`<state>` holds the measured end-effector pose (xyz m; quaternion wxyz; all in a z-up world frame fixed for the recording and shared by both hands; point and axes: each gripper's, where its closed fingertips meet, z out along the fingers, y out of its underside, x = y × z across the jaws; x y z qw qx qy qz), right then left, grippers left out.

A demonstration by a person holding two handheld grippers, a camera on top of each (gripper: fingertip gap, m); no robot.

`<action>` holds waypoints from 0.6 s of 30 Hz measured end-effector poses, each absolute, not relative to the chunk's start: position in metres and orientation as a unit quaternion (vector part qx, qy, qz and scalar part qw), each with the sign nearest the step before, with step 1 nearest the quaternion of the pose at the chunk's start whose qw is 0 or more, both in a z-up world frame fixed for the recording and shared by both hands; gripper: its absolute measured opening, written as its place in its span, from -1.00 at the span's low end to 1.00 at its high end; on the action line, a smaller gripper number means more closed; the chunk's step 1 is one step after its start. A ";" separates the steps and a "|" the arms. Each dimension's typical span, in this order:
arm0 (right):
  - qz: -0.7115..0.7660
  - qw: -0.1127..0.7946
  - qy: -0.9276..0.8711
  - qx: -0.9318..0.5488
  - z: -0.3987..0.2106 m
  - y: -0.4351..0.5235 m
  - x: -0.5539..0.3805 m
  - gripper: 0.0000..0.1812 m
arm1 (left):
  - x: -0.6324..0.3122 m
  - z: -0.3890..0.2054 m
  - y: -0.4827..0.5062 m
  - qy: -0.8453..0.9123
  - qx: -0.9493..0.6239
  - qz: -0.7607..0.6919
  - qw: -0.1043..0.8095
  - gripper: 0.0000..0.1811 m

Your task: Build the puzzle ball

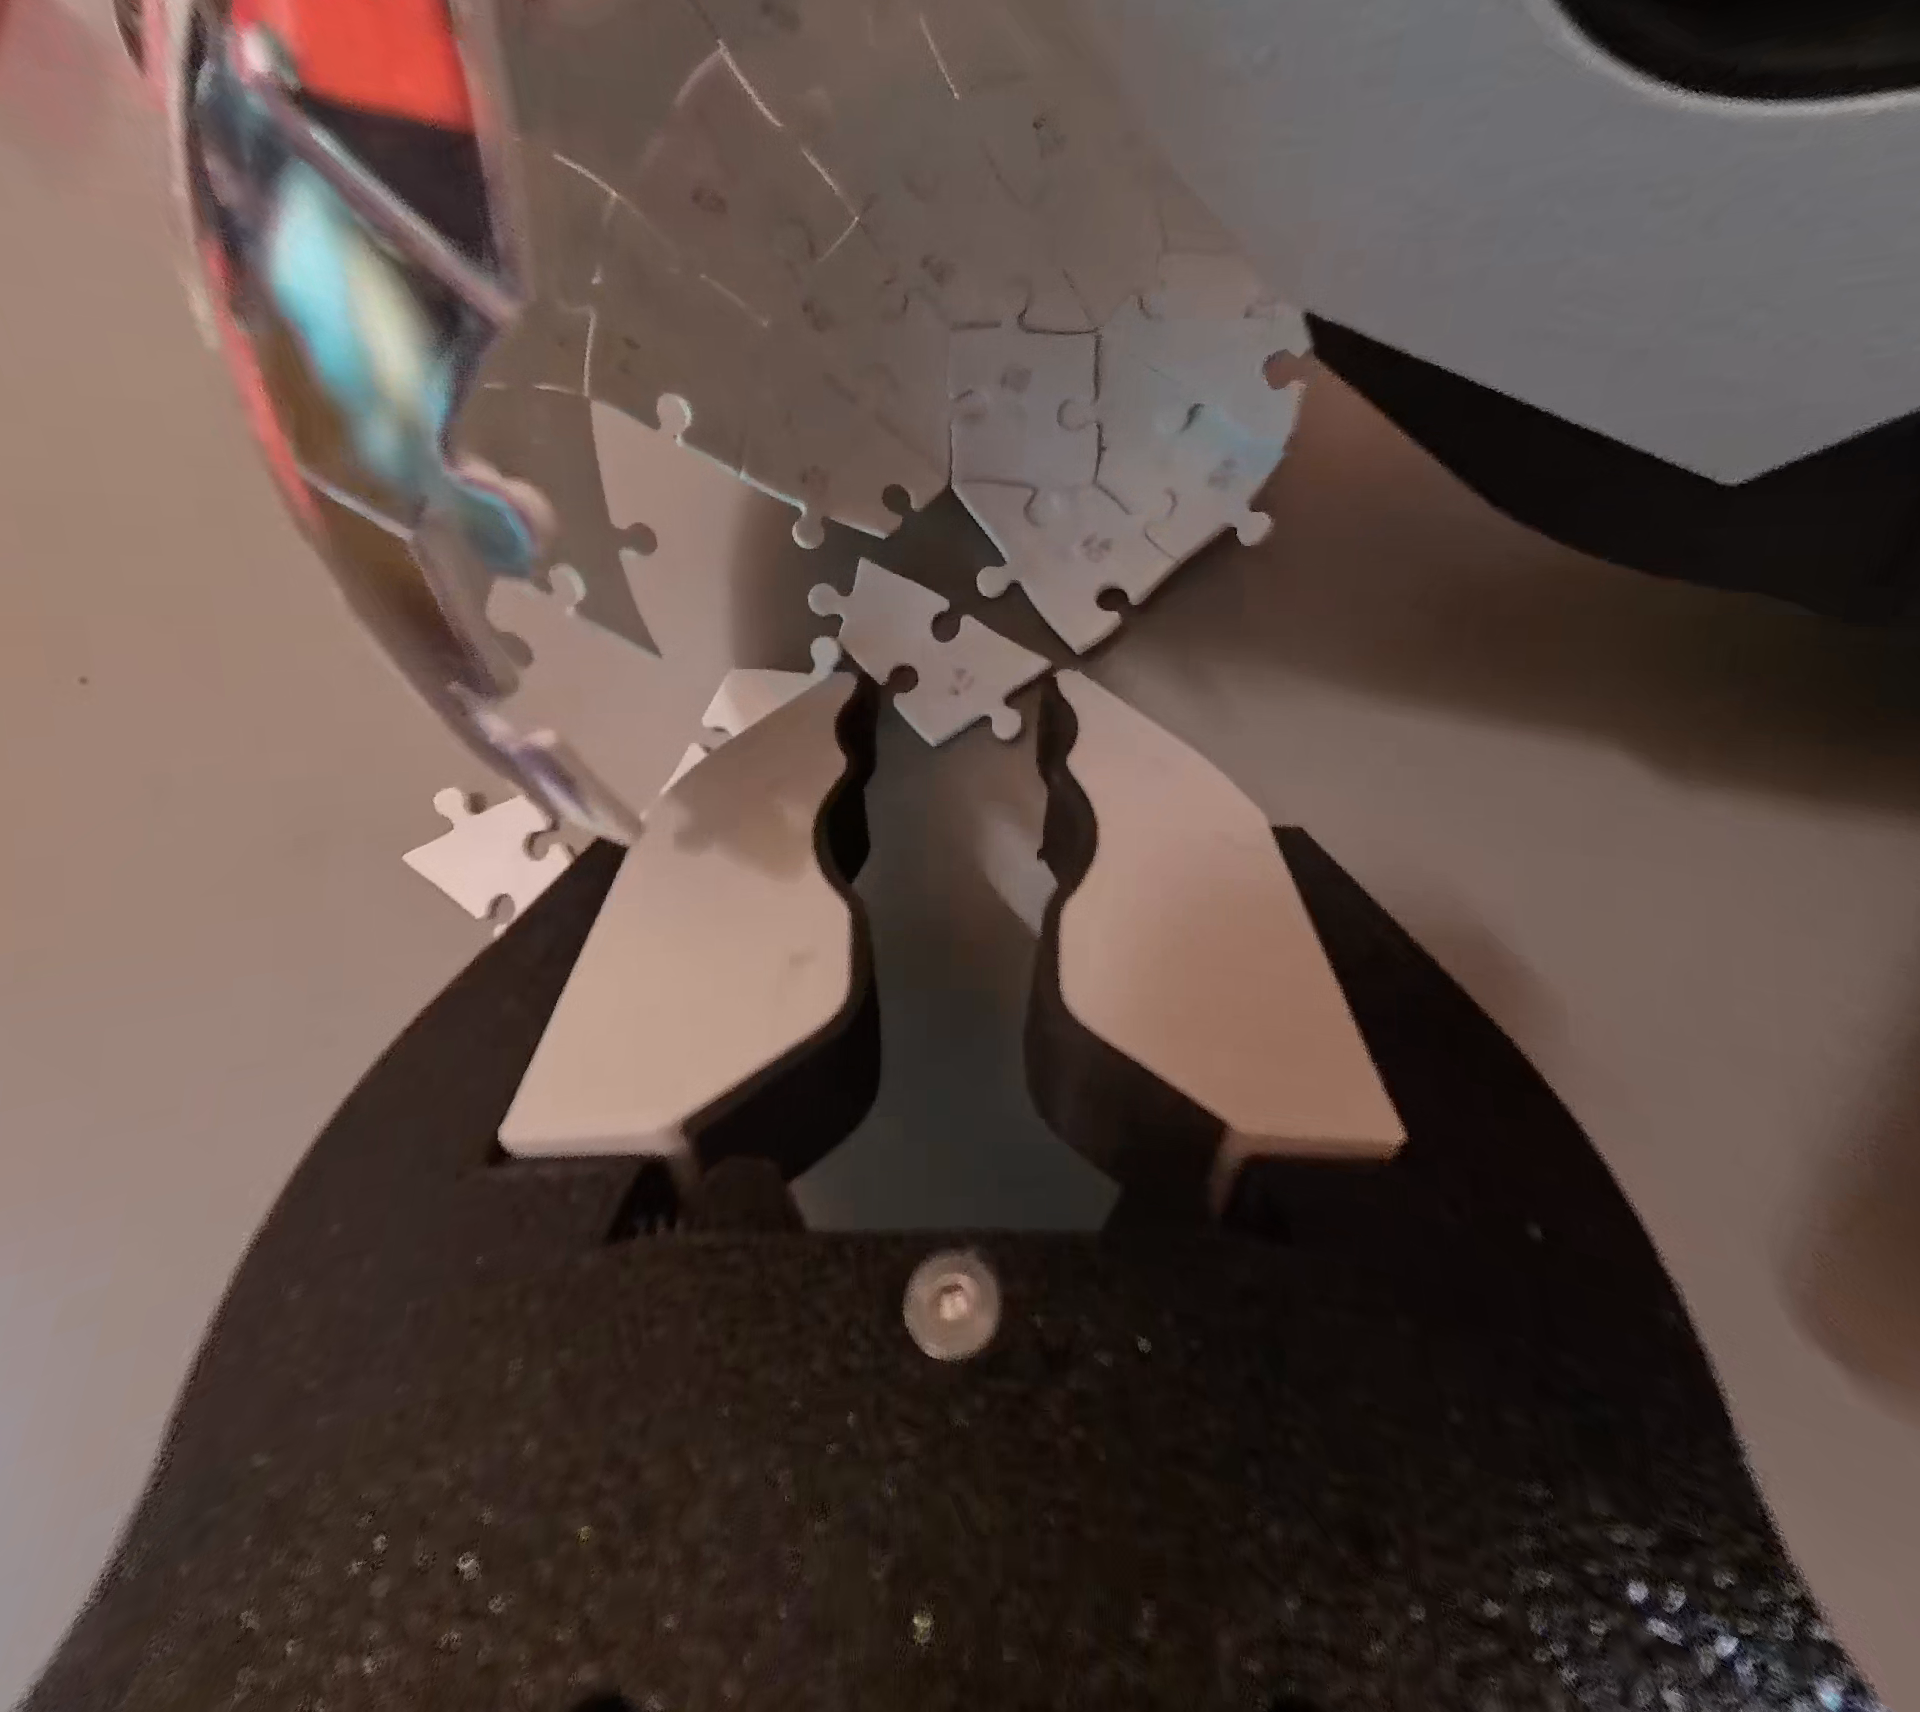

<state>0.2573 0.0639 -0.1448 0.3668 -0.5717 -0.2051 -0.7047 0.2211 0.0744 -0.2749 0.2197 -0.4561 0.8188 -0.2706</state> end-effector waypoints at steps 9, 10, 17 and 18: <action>-0.703 0.370 -0.203 -0.572 -0.145 0.064 0.257 -0.94 | 0.218 -0.275 0.079 0.820 -0.458 -0.259 0.225 -0.77; -0.703 0.370 -0.203 -0.573 -0.145 0.064 0.257 -0.94 | 0.217 -0.274 0.080 0.818 -0.463 -0.260 0.223 -0.69; -0.701 0.372 -0.202 -0.573 -0.144 0.065 0.257 -0.94 | 0.220 -0.275 0.083 0.800 -0.492 -0.267 0.215 -0.65; -0.701 0.372 -0.202 -0.573 -0.145 0.065 0.257 -0.94 | 0.221 -0.276 0.084 0.797 -0.498 -0.268 0.213 -0.65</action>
